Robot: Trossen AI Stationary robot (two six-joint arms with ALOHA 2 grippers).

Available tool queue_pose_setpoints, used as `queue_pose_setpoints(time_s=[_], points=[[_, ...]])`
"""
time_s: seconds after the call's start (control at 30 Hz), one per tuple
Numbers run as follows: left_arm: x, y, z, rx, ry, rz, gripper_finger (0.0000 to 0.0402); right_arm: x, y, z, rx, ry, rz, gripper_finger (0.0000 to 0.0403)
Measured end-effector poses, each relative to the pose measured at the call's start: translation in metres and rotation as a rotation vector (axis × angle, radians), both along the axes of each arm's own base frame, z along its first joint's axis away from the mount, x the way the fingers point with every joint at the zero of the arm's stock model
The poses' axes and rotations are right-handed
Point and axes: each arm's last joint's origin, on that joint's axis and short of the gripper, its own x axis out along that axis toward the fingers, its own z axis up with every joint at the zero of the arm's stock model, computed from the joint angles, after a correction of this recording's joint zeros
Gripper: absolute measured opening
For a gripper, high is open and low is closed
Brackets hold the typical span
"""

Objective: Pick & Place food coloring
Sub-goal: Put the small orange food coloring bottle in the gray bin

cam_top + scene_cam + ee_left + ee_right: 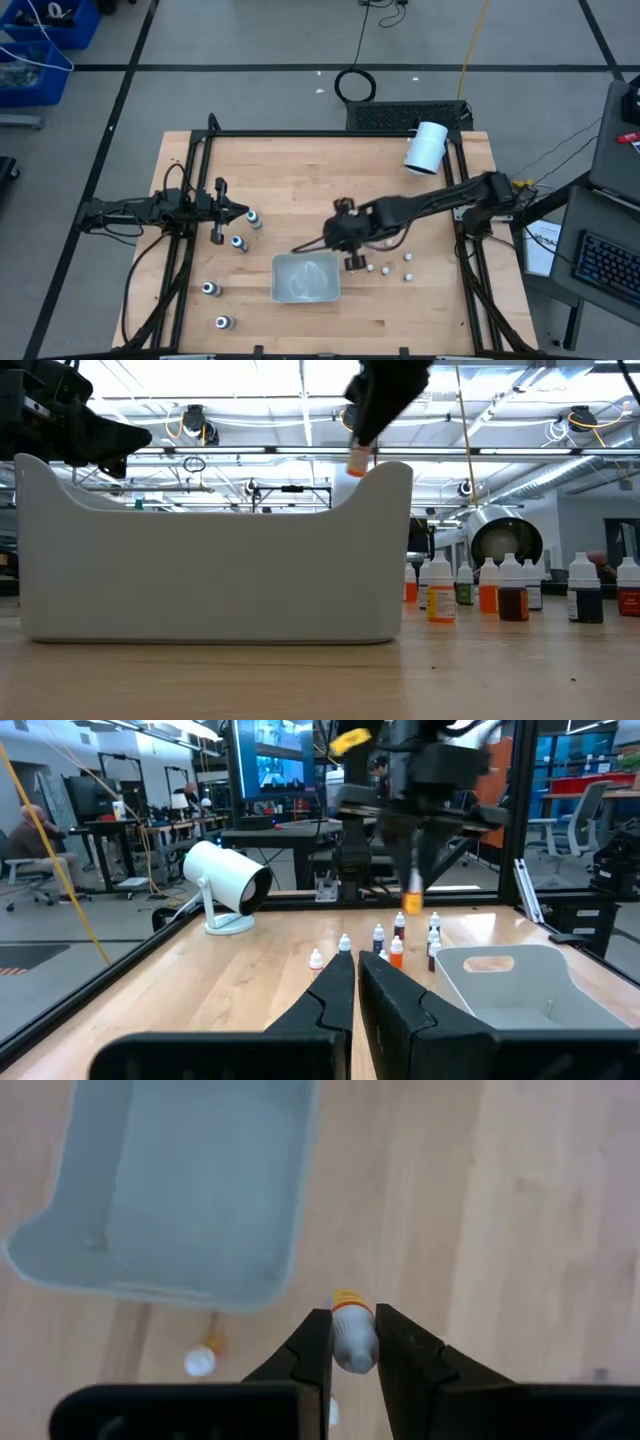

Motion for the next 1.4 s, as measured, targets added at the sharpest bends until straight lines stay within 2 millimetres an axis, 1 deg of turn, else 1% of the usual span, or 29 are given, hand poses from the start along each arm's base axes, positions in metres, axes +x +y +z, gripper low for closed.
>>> queue_pose_setpoints(time_s=[0.1, 0.27, 0.37, 0.43, 0.5, 0.6, 0.7, 0.8, 0.87, 1.03, 1.2, 1.4], points=[[0.000, 0.000, 0.000, 0.000, 0.000, 0.000, 0.0026, 0.017, 0.019, 0.001, -0.005, -0.003, 0.053, 0.0046], [0.000, 0.000, 0.000, 0.000, 0.000, 0.000, 0.0026, 0.036, 0.053, 0.004, 0.005, -0.039, 0.119, 0.0046], [0.000, 0.000, 0.000, -0.001, 0.000, 0.000, 0.0026, 0.046, 0.070, -0.005, 0.013, -0.054, 0.149, 0.0046], [0.000, 0.000, 0.000, 0.000, 0.000, 0.000, 0.0026, 0.051, 0.079, -0.018, 0.047, -0.037, 0.185, 0.0046], [0.000, 0.000, 0.000, 0.000, 0.000, 0.000, 0.0026, 0.057, 0.084, -0.033, 0.085, -0.014, 0.213, 0.0046], [0.000, 0.000, 0.000, -0.001, 0.000, 0.000, 0.0026, 0.063, 0.084, -0.051, 0.076, 0.030, 0.223, 0.0046], [0.000, 0.000, 0.000, -0.001, 0.000, 0.000, 0.0026, 0.064, 0.083, -0.060, 0.062, 0.063, 0.224, 0.0046], [0.000, 0.000, 0.000, 0.000, 0.000, 0.000, 0.0026, 0.063, 0.081, -0.062, 0.052, 0.084, 0.237, 0.0046], [0.000, 0.000, 0.000, -0.001, 0.000, 0.000, 0.0026, 0.063, 0.080, -0.064, 0.075, 0.092, 0.247, 0.0046], [0.000, 0.000, 0.000, 0.000, 0.000, 0.000, 0.0026, 0.061, 0.079, -0.078, 0.111, 0.123, 0.263, 0.0046], [0.000, 0.000, 0.000, -0.001, 0.000, 0.000, 0.0026, 0.058, 0.078, -0.091, 0.104, 0.135, 0.273, 0.0046], [0.000, 0.000, 0.000, 0.000, 0.000, 0.000, 0.0026, 0.055, 0.071, -0.106, 0.081, 0.166, 0.265, 0.0046]])
